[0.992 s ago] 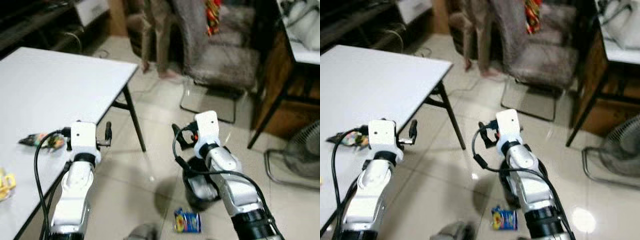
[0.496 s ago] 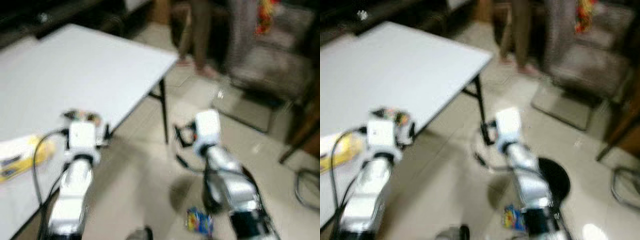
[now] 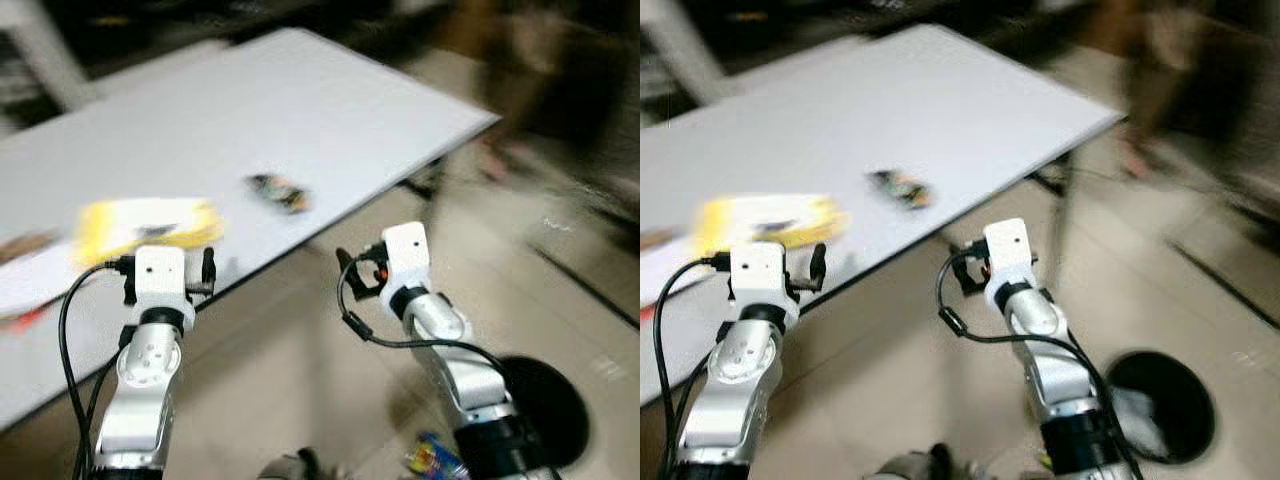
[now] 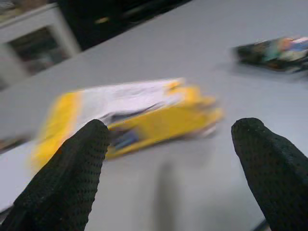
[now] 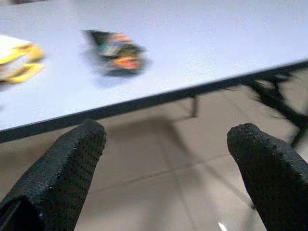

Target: Picking trash to rubbish bin

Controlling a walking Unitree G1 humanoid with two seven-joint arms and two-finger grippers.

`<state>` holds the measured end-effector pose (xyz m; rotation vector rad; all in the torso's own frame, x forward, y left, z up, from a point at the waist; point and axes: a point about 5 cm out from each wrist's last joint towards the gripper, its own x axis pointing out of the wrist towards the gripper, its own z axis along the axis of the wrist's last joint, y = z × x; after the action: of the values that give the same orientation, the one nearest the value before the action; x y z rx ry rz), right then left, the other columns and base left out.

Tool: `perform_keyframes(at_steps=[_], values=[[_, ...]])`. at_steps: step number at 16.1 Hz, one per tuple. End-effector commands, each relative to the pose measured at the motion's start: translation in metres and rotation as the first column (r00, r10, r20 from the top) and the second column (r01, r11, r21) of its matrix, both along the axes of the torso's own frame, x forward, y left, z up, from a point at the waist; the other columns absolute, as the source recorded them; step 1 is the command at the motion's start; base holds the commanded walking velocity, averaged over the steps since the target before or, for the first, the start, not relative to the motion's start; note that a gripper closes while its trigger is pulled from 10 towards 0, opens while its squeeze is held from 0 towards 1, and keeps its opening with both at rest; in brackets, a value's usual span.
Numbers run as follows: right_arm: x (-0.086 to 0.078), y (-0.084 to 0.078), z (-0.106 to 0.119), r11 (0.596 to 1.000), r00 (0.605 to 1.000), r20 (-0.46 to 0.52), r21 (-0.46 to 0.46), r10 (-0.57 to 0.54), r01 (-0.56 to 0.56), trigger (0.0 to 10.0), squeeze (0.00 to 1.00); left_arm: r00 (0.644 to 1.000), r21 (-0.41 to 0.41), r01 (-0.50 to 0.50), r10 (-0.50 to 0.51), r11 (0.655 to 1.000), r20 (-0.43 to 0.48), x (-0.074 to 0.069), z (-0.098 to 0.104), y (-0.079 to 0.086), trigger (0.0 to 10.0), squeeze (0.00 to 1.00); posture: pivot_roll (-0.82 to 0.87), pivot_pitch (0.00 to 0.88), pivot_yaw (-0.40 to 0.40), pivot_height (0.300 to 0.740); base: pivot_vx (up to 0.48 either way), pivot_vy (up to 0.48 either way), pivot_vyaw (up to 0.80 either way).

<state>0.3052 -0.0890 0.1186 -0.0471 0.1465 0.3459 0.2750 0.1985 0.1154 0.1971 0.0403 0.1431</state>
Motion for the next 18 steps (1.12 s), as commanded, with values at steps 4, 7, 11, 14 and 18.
perform_keyframes(at_steps=[4, 7, 11, 14, 18], values=[[-0.001, -0.0014, -0.0015, 1.0, 1.0, -0.011, -0.003, -0.004, 0.004, 10.0, 0.0, 1.0, 0.008, -0.023, 0.023, 1.0, -0.009, -0.0015, -0.0003, 0.0024, 10.0, 0.0, -0.08, 0.141, 0.091, 0.74, 0.0, 0.0, 0.8], [-0.0021, -0.0013, -0.0022, 1.0, 1.0, -0.015, 0.0, -0.003, 0.003, 10.0, 0.0, 1.0, 0.003, -0.025, 0.025, 1.0, -0.013, -0.002, -0.0008, 0.0025, 10.0, 0.0, -0.08, 0.143, 0.091, 0.74, 0.0, 0.0, 0.72], [-0.0009, -0.0015, -0.0014, 1.0, 1.0, -0.013, 0.0, -0.001, 0.001, 10.0, 0.0, 1.0, -0.001, -0.025, 0.025, 1.0, -0.017, -0.0019, -0.0012, 0.0019, 10.0, 0.0, -0.08, 0.142, 0.089, 0.74, 0.0, 0.0, 0.39], [-0.0008, -0.0004, -0.0016, 1.0, 1.0, -0.013, -0.002, 0.004, -0.004, 10.0, 0.0, 1.0, -0.004, -0.024, 0.024, 1.0, -0.02, -0.0015, -0.0011, 0.002, 10.0, 0.0, -0.08, 0.138, 0.089, 0.74, 0.0, 0.0, 0.14], [-0.001, 0.0003, -0.0017, 1.0, 1.0, -0.013, -0.002, 0.005, -0.005, 10.0, 0.0, 1.0, -0.007, -0.023, 0.022, 1.0, -0.021, -0.0011, -0.0011, 0.0025, 10.0, 0.0, -0.08, 0.138, 0.089, 0.74, 0.0, 0.0, 0.61]])
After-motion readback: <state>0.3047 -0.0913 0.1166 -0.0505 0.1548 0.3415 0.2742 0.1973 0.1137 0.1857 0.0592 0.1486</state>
